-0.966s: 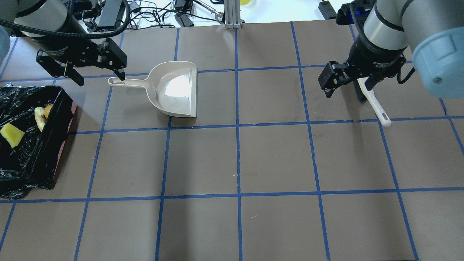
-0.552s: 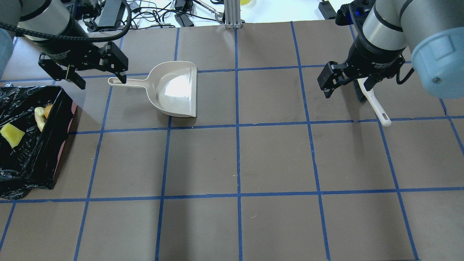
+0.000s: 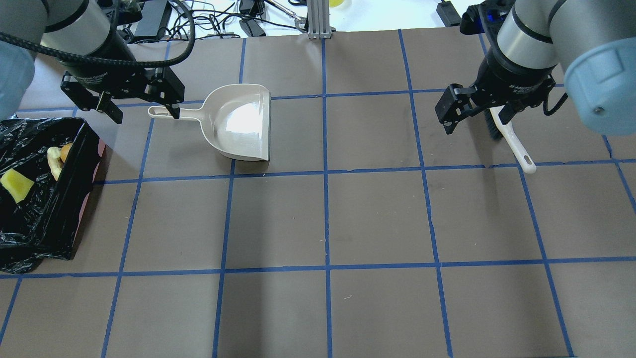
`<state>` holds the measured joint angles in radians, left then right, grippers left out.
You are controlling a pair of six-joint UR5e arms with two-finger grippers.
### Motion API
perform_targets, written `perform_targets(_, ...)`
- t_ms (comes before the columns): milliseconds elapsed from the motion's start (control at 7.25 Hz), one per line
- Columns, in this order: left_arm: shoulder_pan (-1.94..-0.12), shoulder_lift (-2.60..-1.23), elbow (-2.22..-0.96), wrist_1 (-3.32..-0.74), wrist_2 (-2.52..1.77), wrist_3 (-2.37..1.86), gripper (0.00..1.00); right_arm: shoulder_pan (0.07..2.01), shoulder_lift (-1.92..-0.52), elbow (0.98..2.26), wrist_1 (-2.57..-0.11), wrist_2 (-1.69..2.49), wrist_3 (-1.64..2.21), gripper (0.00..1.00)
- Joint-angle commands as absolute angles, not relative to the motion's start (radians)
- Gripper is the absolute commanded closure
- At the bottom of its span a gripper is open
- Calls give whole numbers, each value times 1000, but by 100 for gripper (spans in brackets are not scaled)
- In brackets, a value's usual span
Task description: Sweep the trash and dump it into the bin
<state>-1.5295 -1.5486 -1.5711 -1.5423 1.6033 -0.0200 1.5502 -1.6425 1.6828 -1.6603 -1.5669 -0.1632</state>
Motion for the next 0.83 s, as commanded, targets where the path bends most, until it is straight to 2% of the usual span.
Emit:
perform_targets(0,-1525,-1563,-1559,-1542,1591,-17,0,1551,-1641,1683,-1661,-1572,-164,0)
perform_targets(690,-1525,-1566,-1560,-1542,1594,-9,0,1551,-1641,1683,-1669,-1569,-163,0)
